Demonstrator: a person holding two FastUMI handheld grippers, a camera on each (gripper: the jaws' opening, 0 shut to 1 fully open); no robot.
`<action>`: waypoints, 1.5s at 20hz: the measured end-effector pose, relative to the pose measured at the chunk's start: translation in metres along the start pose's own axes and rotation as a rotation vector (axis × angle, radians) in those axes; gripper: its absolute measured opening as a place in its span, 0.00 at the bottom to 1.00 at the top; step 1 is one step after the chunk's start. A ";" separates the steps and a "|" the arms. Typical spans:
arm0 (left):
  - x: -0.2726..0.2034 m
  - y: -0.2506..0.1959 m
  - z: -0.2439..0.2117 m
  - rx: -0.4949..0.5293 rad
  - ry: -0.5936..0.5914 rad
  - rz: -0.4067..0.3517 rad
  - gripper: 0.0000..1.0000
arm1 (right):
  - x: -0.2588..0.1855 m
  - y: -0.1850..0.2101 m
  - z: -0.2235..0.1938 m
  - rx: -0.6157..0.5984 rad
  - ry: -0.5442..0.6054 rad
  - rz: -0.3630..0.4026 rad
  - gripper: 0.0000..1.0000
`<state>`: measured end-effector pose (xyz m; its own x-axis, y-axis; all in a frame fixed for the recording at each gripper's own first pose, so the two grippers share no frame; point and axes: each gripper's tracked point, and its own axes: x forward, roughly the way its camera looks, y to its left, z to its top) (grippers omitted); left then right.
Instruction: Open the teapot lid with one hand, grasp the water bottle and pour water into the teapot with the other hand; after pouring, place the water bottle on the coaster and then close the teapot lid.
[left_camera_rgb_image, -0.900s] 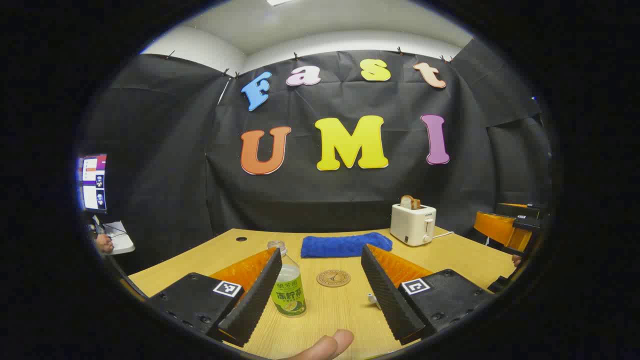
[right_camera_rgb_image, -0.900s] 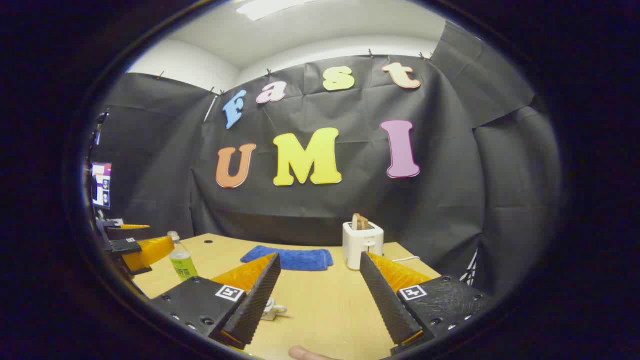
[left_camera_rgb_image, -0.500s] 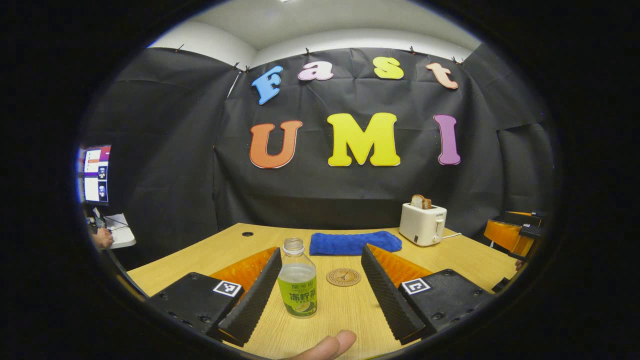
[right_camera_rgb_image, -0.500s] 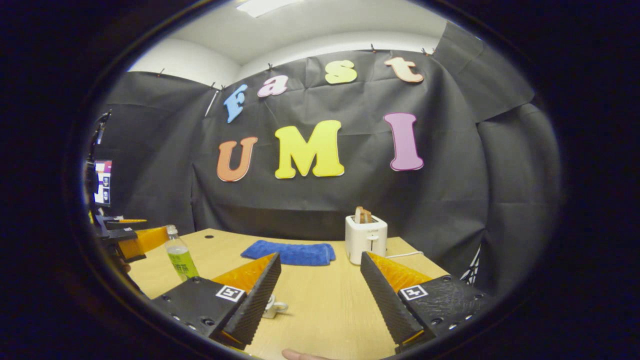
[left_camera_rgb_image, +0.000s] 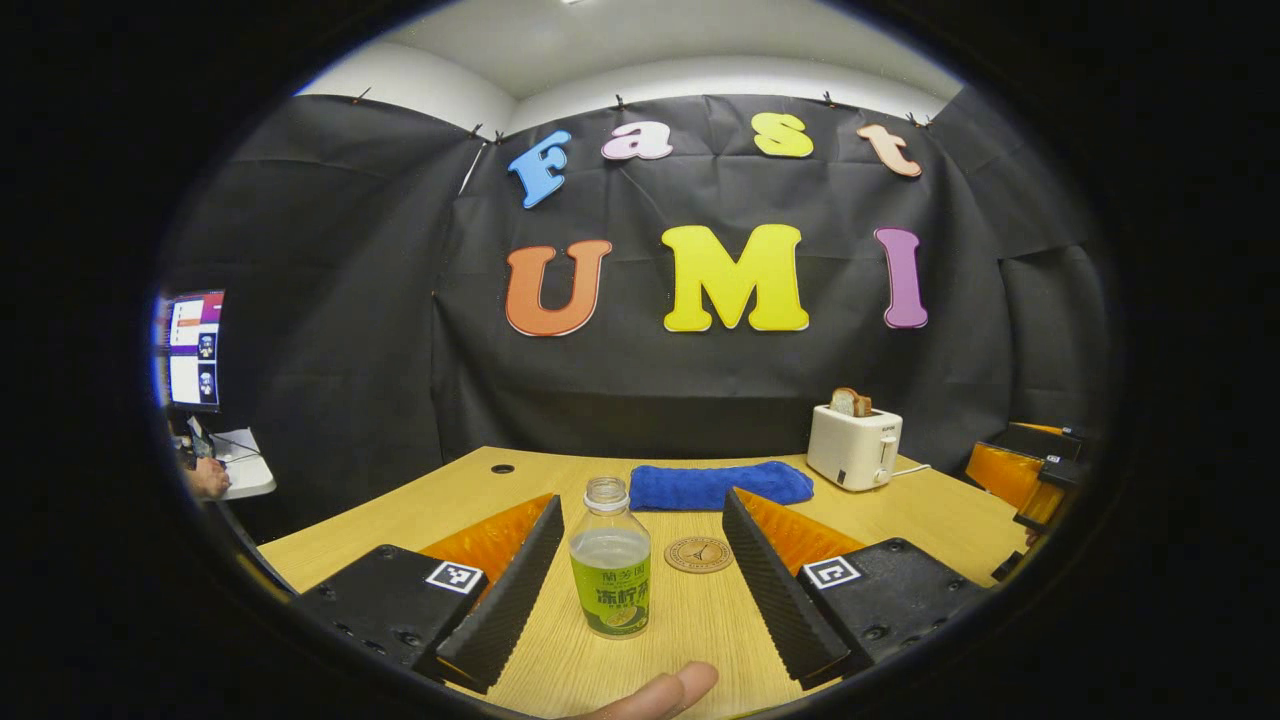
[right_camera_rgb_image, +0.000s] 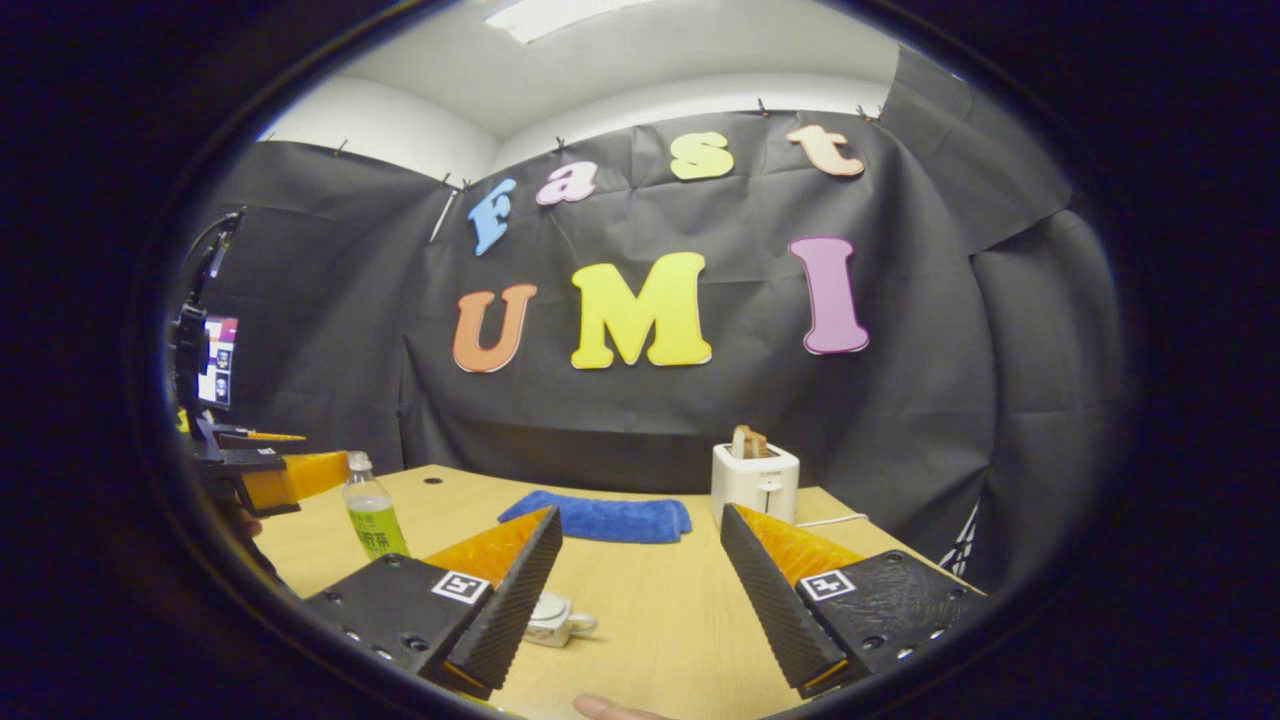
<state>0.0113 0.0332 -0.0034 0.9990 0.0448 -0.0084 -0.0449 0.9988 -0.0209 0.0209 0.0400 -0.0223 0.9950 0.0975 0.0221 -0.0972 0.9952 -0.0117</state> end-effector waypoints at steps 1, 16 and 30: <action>0.000 -0.001 0.000 0.003 0.000 -0.003 1.00 | 0.006 0.005 -0.009 0.003 0.002 0.015 0.96; 0.011 0.003 -0.020 -0.005 0.060 -0.006 1.00 | 0.069 0.075 -0.112 0.029 0.181 0.142 0.95; 0.017 0.006 -0.024 -0.007 0.068 -0.045 1.00 | 0.079 0.081 -0.137 0.025 0.239 0.134 0.04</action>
<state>0.0283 0.0391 -0.0281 0.9972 -0.0018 -0.0752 -0.0004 0.9995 -0.0302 0.0953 0.1272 -0.1581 0.9503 0.2262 -0.2141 -0.2259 0.9738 0.0264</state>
